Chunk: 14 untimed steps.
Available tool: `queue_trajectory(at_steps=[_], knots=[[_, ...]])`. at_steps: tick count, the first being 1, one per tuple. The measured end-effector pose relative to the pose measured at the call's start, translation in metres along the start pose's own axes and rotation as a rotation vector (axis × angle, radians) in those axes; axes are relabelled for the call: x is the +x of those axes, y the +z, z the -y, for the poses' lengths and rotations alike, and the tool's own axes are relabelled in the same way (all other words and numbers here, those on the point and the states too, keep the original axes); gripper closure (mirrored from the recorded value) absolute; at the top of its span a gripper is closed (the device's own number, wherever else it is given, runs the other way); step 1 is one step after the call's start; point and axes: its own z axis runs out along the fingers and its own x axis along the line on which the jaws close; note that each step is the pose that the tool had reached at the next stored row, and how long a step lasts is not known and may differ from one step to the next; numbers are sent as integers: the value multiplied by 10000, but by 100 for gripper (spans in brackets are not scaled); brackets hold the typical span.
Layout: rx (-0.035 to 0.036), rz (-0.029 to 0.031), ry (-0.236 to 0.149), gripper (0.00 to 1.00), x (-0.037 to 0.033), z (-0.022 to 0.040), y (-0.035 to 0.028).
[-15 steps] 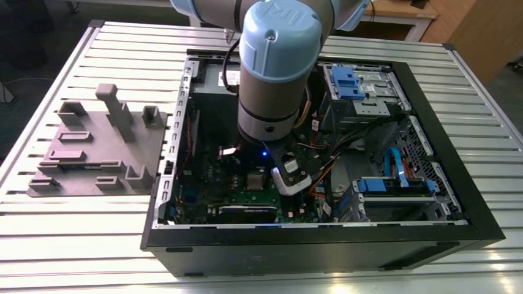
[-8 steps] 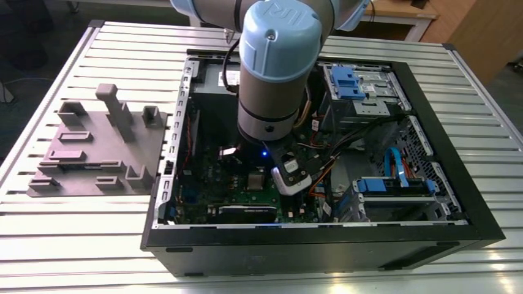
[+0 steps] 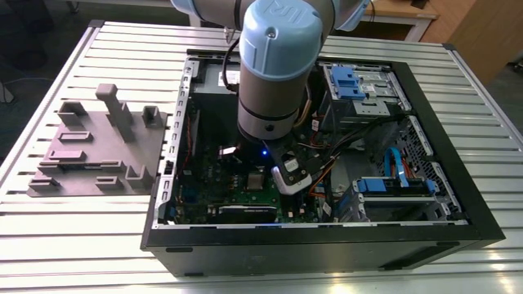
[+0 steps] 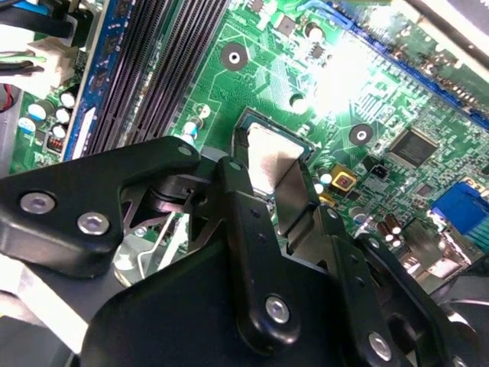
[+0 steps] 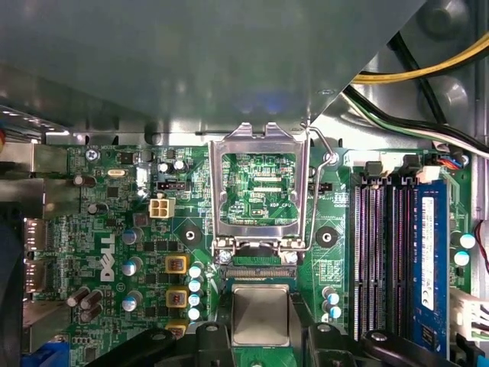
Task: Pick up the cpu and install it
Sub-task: 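Place the cpu into insertion slot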
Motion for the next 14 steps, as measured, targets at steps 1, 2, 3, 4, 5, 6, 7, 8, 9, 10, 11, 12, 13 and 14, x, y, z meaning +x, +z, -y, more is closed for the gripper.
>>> queue_trajectory(at_steps=[1,2,3,4,5,6,7,8,9,10,11,12,13,14], knots=[[0,0,0,61,0,0,0],[0,1,-1,61,0,0,0],[-6,-1,-7,61,0,0,1],[-12,-1,-20,61,0,0,2],[-18,-1,-35,61,0,0,4],[-22,-2,-47,61,0,0,5],[-26,-2,-55,61,0,0,7],[-26,-2,-58,61,0,1,8],[-26,-3,-59,61,0,1,10],[-25,-3,-60,61,0,1,12],[-25,-3,-61,61,0,1,15],[-25,-4,-61,61,0,1,16],[-24,-4,-61,61,0,1,17],[-25,-4,-61,61,0,1,18]])
